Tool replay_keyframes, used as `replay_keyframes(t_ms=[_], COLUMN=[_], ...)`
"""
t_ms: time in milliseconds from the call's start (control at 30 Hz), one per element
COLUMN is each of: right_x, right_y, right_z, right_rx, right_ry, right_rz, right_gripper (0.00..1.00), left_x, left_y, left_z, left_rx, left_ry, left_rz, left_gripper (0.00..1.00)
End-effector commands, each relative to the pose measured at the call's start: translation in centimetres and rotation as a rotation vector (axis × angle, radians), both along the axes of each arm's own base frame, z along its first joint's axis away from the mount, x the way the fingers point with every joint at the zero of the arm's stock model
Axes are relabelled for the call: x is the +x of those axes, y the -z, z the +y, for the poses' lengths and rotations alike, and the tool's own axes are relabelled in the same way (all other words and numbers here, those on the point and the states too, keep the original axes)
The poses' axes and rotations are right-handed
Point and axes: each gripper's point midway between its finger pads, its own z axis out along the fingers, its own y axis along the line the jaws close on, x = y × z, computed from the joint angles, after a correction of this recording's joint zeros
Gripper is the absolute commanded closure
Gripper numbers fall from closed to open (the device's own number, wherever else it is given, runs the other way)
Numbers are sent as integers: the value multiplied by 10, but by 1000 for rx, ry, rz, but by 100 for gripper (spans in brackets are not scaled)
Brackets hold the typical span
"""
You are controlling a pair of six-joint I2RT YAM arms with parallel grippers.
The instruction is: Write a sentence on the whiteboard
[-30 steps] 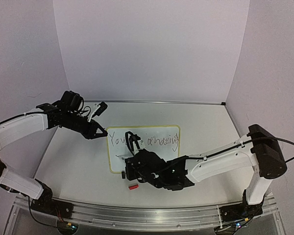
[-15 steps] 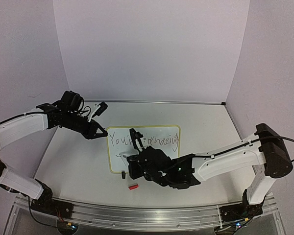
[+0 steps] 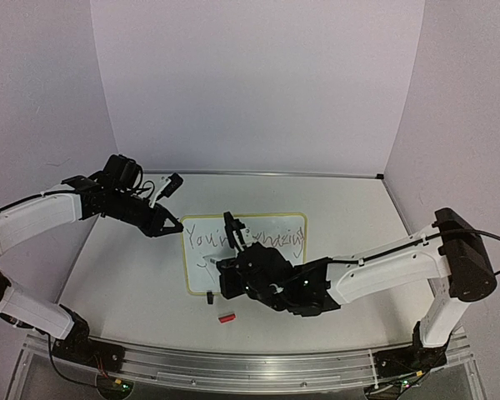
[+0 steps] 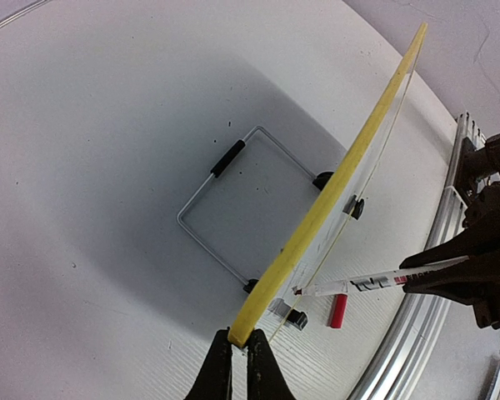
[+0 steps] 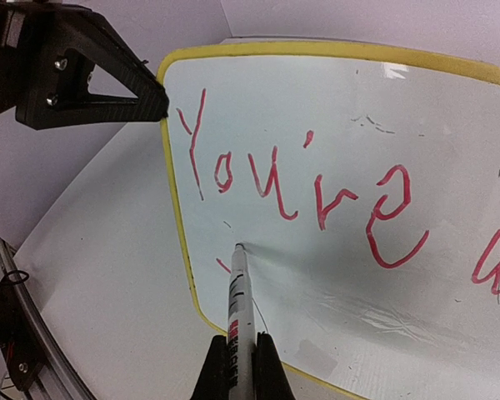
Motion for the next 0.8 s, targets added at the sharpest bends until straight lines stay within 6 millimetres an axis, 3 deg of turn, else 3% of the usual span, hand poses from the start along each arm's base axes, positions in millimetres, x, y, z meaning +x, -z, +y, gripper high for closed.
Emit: replay_keyframes(t_ms=[0, 767], right_x=[8, -9], right_y=[-5, 33], right_z=[9, 11], right_rx=[36, -20], right_ry=[3, -65], right_rz=[7, 131], right_gripper=[100, 100], left_x=[-10, -10], left_y=[14, 15], left_z=[-2, -3], left_rx=[45, 47], left_ry=[23, 25], left_rz=[54, 56], left_gripper=[100, 100])
